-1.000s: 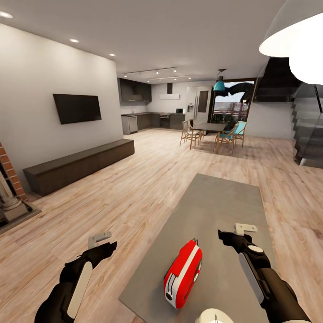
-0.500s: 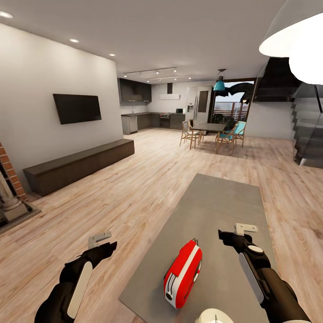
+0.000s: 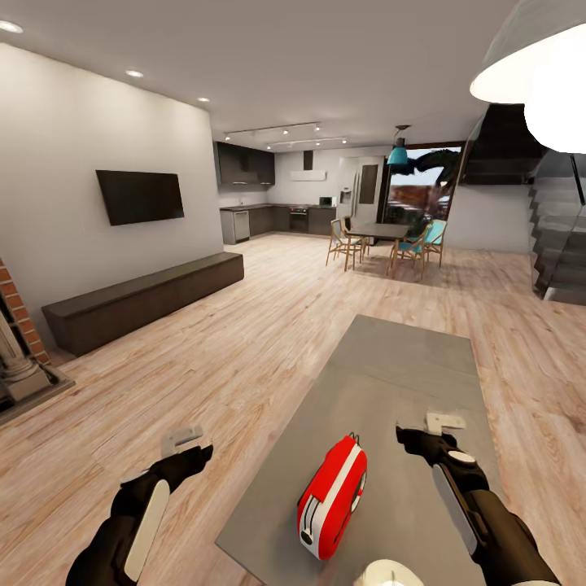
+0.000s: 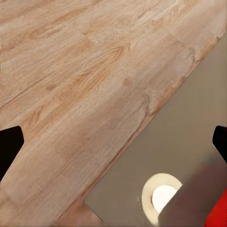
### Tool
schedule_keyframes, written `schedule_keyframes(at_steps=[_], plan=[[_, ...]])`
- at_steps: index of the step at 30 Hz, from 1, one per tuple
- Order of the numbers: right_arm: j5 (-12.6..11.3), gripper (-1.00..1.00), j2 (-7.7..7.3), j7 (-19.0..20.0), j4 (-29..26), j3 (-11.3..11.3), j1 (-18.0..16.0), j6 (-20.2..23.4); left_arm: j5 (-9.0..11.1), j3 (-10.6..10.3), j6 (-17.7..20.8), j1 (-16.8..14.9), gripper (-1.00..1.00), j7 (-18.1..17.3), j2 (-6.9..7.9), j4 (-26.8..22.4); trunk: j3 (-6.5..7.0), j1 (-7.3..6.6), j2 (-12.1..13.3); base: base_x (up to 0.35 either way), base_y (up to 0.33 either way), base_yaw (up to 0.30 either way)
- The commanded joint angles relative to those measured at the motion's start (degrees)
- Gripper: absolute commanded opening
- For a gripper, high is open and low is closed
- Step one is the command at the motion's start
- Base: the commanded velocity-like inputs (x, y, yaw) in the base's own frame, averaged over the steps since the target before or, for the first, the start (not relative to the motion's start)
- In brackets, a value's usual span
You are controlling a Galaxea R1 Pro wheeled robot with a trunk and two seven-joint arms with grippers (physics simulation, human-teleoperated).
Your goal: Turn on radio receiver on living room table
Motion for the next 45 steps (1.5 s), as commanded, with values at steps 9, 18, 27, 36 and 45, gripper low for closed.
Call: schedule_keyframes(at_steps=[9, 18, 27, 36, 45], plan=[[0.03, 1.0, 0.57, 0.46, 9.33, 1.12, 0.0, -6.13, 0.01, -0.01, -1.36, 0.0, 1.0, 0.0, 0.01, 0.57, 0.0, 0.0, 0.0, 0.0, 0.0, 0.0], [0.11, 1.0, 0.85, 0.47, 9.59, 1.22, 0.0, -6.7, 0.17, -0.01, -1.3, 0.0, 1.0, 0.0, 0.01, 0.58, 0.0, 0.0, 0.0, 0.0, 0.0, 0.0], [1.04, 1.0, 2.8, -0.2, 9.63, 6.45, 0.0, -10.92, 0.16, -0.01, -1.3, 0.0, 1.0, 0.0, 0.01, 0.58, 0.0, 0.0, 0.0, 0.0, 0.0, 0.0], [1.33, 1.0, 2.91, 4.23, 11.84, 14.19, 0.0, -13.53, 0.15, -0.01, -1.3, 0.0, 1.0, -0.08, 0.01, 0.58, 0.0, 0.0, 0.0, 0.0, 0.0, 0.0], [1.61, 1.0, 2.9, 10.04, 11.88, 14.05, 0.0, -13.65, 0.14, -0.01, -1.3, 0.0, 1.0, -0.17, 0.01, 0.58, 0.0, 0.0, 0.0, 0.0, 0.0, 0.0]])
